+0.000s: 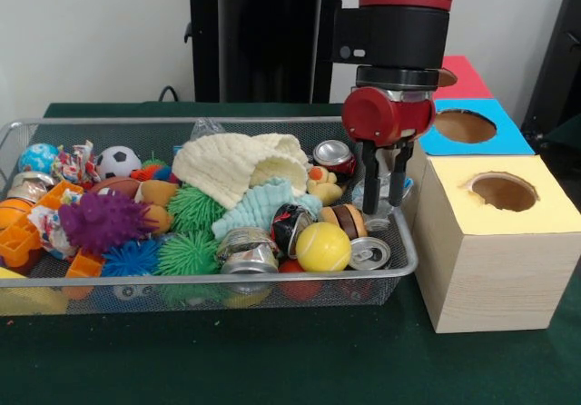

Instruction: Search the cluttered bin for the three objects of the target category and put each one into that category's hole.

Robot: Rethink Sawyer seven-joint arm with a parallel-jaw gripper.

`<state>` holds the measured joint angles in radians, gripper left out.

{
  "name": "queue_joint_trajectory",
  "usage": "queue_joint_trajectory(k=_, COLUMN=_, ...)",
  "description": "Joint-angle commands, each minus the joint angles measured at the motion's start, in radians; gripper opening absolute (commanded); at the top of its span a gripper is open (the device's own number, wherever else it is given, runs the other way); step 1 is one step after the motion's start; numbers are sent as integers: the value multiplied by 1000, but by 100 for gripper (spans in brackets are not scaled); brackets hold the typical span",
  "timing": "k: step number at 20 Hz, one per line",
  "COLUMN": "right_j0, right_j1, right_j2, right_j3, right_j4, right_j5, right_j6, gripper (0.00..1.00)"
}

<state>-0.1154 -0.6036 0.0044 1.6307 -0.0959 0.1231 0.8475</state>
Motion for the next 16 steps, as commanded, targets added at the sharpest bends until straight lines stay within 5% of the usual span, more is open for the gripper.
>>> queue_joint_trajectory(k=1, right_j0=-29, right_j1=51, right_j2=15, right_j3=-5, right_j4=38, right_j5=-27, right_j6=268, gripper=100)
queue_joint_trajectory(k=16, right_j0=35, right_j1=96, right_j2=-43, right_j3=-30, right_j4=66, right_j5=-67, right_j6=292, gripper=100)
